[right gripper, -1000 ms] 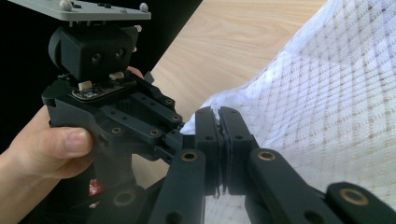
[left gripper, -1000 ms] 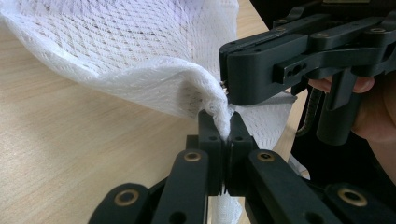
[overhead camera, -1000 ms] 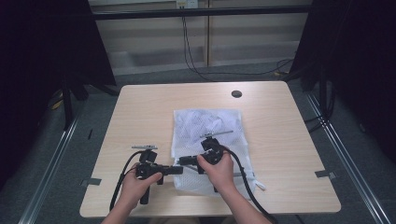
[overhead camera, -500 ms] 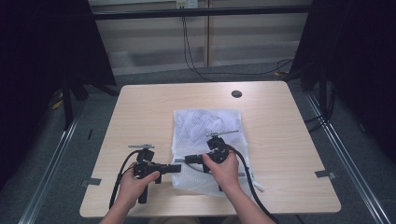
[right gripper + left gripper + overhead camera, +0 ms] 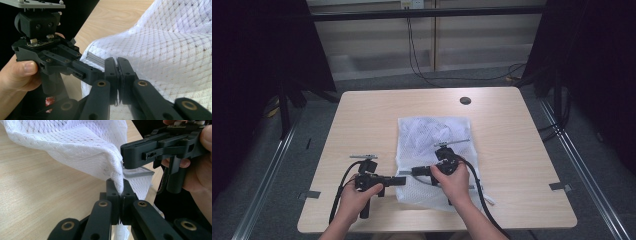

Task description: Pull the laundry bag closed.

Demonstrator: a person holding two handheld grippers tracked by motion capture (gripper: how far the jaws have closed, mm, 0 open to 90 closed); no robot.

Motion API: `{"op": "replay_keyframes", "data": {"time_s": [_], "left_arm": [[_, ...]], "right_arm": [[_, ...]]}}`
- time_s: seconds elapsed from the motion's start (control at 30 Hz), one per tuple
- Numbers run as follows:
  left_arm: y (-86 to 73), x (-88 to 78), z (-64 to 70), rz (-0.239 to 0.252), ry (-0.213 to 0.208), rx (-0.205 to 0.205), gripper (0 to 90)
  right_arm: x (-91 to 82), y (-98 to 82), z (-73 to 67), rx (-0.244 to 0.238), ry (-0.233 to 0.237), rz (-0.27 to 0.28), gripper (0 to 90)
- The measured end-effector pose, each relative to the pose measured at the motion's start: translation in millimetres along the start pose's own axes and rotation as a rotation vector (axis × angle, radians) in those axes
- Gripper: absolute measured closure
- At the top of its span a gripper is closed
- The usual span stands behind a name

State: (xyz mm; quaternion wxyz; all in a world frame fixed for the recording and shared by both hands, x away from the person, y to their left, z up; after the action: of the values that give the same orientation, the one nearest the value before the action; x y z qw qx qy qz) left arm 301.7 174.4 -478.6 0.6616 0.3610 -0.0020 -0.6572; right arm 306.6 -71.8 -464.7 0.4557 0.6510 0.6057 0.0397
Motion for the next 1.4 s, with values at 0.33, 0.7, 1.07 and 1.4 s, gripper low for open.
{"op": "replay_keyframes", "data": {"time_s": [0.33, 0.7, 1.07, 1.4], "left_arm": [[-0.1, -1.1, -0.2, 0.006, 0.005, -0.004, 88.5], [-0.1, -1.7, -0.3, 0.013, 0.012, -0.003, 88.6], [-0.1, -3.0, 0.5, 0.013, 0.019, -0.015, 88.6], [-0.9, -1.4, 2.4, 0.0, 0.01, -0.031, 88.6]], "right_arm": [[-4.0, -0.9, 1.3, 0.004, -0.006, -0.002, 87.3], [-9.1, -1.9, 5.0, 0.005, -0.021, -0.001, 87.3], [-11.2, -3.2, 5.6, -0.001, -0.023, -0.006, 87.3], [-15.5, -4.6, 9.9, 0.02, -0.02, -0.009, 87.3]]}}
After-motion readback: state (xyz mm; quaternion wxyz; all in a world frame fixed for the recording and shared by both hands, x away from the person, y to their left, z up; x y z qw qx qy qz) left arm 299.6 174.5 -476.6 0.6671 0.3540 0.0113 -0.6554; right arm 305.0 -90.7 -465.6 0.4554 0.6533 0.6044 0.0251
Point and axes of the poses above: each handheld gripper's, and its own axes: x roughly forward along the jaws, y roughly out of its top, z roughly to its right, the point moved 1 cm from there along x, roughly forward along the jaws, and after that the axes turned 7 degrees about -x, right-handed, at the moved point
